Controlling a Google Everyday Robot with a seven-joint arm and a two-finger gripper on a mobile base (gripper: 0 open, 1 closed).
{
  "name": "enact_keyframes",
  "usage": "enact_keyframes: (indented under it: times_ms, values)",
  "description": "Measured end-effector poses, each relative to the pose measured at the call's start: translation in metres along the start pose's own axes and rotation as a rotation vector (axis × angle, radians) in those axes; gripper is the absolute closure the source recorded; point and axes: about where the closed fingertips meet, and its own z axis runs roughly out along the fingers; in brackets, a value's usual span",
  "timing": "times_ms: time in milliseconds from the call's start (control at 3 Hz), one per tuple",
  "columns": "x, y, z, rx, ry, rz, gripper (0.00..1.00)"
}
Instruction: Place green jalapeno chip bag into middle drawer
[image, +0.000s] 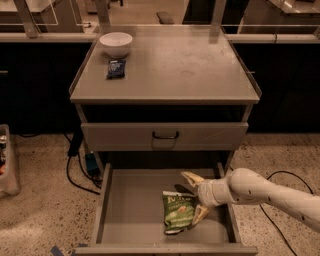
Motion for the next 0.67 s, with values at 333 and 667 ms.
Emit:
enact_keyframes:
  times_ms: [333, 667]
  values:
    - [0.0, 0.0, 0.0, 0.0, 0.0, 0.0, 0.0]
    - [-0.001, -0.01, -0.028, 0.012, 0.053, -0.022, 0.0]
